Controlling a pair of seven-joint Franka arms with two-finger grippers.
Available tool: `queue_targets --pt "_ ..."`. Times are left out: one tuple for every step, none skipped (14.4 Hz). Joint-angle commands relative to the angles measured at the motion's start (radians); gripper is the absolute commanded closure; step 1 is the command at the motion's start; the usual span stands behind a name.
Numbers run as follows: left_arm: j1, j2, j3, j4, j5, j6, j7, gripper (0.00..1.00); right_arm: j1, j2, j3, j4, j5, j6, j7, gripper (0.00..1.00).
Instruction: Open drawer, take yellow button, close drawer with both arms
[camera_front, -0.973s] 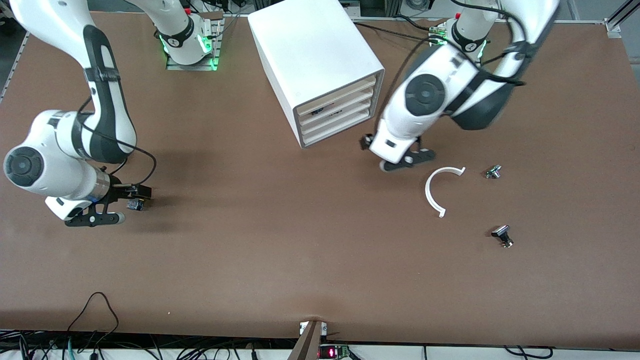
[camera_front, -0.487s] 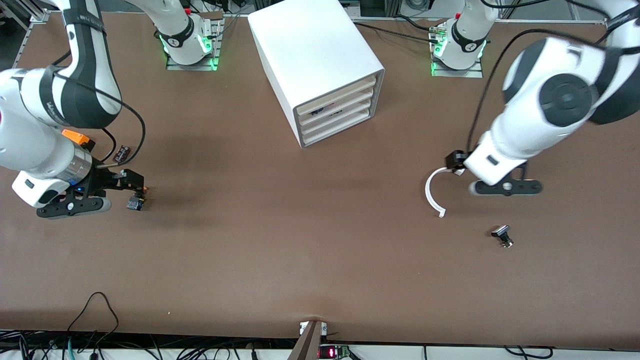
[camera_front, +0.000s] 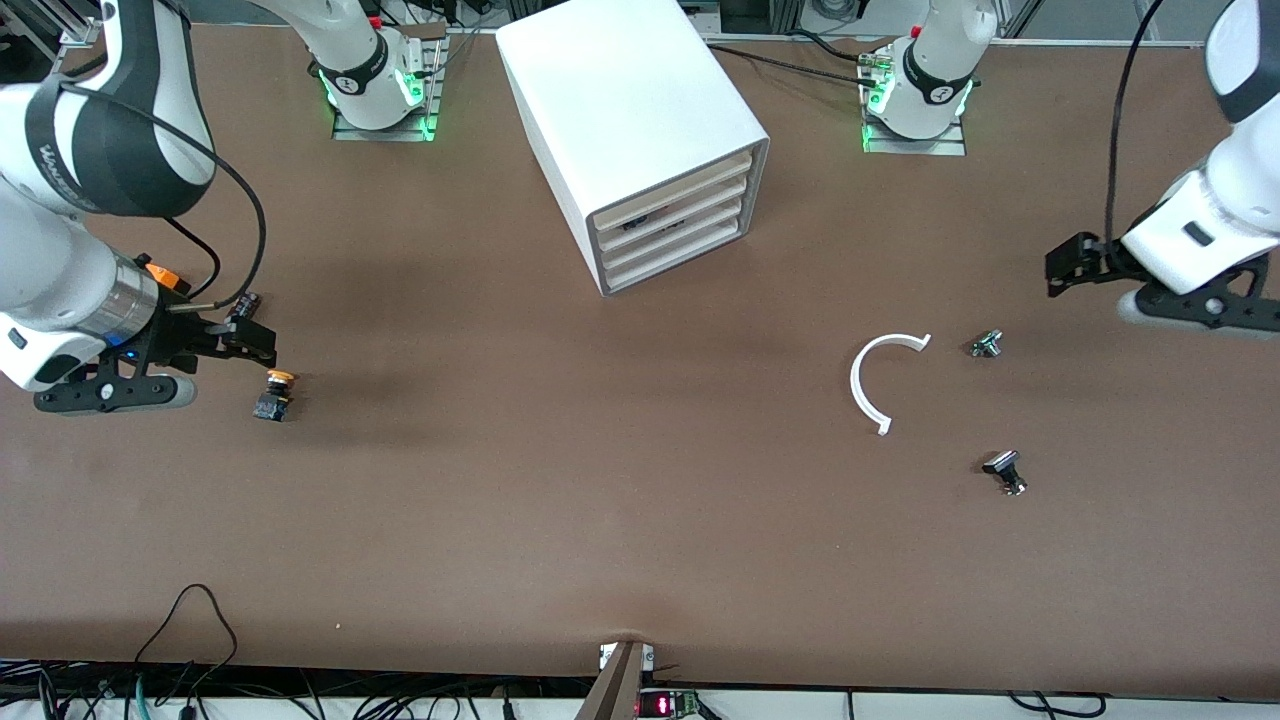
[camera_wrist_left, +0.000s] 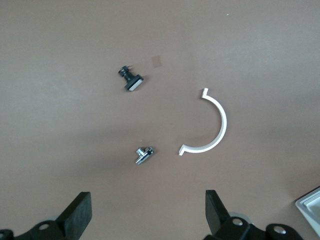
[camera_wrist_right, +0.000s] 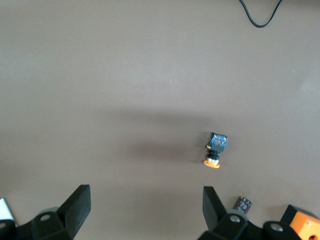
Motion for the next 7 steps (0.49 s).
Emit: queue_targets --pt "-0.034 -0.048 0.035 -0.066 -0.014 0.012 0.023 0.00 -0.057 -0.078 0.077 -0.001 -0.022 -0.092 0.041 0.01" --pt "-0.029 -0.048 0.035 -0.064 -0.013 0.015 0.022 0.00 -0.124 -0.090 0.150 0.001 -0.027 -0.113 0.064 0.01" --pt "-0.025 -0.048 0.035 -0.066 -0.014 0.015 0.014 0.00 -0.192 -0.116 0.229 -0.001 -0.060 -0.124 0.098 0.01" --pt "-0.022 -0.048 0.035 -0.064 -0.014 0.018 0.014 0.00 -0.253 -0.150 0.308 -0.001 -0.094 -0.144 0.139 0.01" --pt "-0.022 -0.048 0.035 -0.064 -0.016 0.020 0.014 0.00 -0.309 -0.171 0.368 -0.004 -0.104 -0.178 0.173 0.01" --pt "-0.022 -0.049 0.035 -0.064 -0.016 0.020 0.014 0.00 -0.350 -0.181 0.415 -0.002 -0.104 -0.202 0.197 0.01" --pt "-0.020 -0.049 0.035 -0.064 -0.016 0.018 0.016 0.00 -0.375 -0.205 0.439 -0.007 -0.105 -0.209 0.205 0.01"
